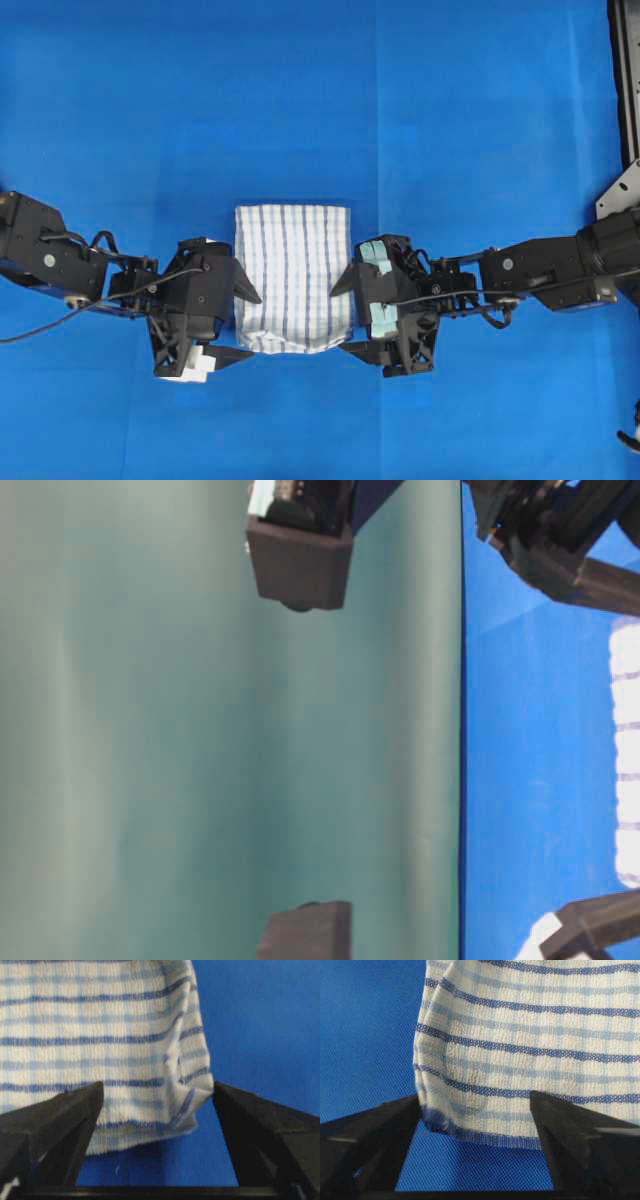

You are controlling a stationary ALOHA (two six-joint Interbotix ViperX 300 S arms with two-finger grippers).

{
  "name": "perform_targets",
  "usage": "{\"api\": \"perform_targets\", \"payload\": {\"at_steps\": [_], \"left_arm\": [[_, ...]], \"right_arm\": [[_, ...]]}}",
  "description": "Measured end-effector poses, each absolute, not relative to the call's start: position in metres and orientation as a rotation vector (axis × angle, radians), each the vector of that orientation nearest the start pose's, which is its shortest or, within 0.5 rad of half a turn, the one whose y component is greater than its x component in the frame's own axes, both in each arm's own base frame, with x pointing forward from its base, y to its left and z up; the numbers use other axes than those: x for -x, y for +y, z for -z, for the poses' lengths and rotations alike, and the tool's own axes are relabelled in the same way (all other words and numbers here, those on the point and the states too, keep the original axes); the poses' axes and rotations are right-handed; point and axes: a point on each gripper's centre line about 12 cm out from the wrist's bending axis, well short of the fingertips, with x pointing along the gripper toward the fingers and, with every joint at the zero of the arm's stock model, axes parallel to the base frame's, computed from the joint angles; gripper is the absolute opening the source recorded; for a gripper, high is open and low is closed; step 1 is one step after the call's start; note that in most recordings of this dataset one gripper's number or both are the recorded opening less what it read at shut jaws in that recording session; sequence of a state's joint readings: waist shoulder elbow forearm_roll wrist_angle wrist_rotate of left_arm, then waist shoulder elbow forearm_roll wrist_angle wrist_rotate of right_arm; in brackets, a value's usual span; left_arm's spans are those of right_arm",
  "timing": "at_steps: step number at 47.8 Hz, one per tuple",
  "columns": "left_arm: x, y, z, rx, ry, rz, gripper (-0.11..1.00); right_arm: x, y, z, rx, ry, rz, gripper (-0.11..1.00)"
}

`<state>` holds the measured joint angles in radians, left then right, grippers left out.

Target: Fold the blue towel.

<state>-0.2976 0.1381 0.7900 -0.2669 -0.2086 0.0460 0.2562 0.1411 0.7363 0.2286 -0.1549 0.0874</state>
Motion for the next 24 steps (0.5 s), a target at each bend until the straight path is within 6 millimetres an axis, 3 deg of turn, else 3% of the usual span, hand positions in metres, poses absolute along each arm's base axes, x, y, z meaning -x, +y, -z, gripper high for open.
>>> {"api": "perform_targets", "payload": {"at_steps": [3,11,24], "left_arm": [[-0.352,-0.102,-0.105,0.078,0.739,0.161,0.86],[-0.345,-0.096,-0.140,0.089,0.722,0.174,0.84],[-0.319,-0.080,-0.189,0.050,0.616,0.194,0.84]], "right_arm": [[-0.369,0.092,-0.113,-0.192,0.739,-0.101,0.94],[-0.361,0.084,-0.144,-0.169,0.706,-0.118,0.91],[-0.324,0.042,-0.200,-0.139,0.621,-0.072,0.91]]}}
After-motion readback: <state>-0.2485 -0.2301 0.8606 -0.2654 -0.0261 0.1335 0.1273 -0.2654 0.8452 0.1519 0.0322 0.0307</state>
